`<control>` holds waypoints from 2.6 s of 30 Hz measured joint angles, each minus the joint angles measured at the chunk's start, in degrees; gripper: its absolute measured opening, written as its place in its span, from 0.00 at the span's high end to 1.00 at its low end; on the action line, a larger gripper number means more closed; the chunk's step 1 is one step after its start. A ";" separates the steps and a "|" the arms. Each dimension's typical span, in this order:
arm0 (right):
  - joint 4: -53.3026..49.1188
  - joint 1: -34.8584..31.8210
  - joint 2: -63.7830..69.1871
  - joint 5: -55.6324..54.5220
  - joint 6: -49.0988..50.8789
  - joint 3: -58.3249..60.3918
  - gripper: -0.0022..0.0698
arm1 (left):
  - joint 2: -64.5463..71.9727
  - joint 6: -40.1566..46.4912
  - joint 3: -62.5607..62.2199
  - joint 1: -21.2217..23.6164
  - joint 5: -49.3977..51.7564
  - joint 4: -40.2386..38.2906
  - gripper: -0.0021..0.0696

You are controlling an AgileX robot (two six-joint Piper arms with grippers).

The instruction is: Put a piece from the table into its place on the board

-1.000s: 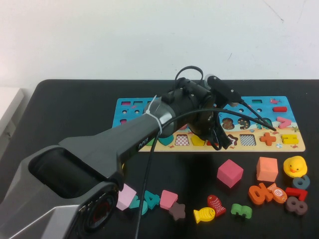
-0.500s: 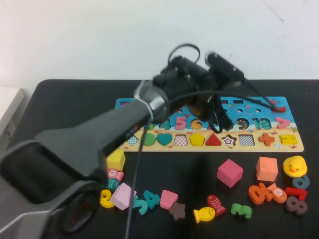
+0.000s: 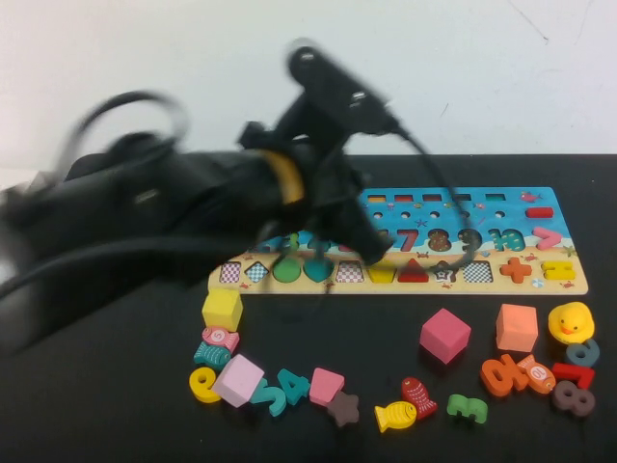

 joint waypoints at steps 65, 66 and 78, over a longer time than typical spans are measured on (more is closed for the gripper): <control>0.00 0.00 0.00 0.00 0.00 0.00 0.94 | -90.85 6.61 73.72 37.78 3.82 -9.76 0.97; 0.00 0.00 0.00 0.00 0.00 0.00 0.94 | -90.85 6.74 73.72 37.78 3.82 -10.45 0.97; 0.00 0.00 0.00 0.00 0.00 0.00 0.94 | -90.85 7.62 73.72 37.78 3.90 -12.16 0.97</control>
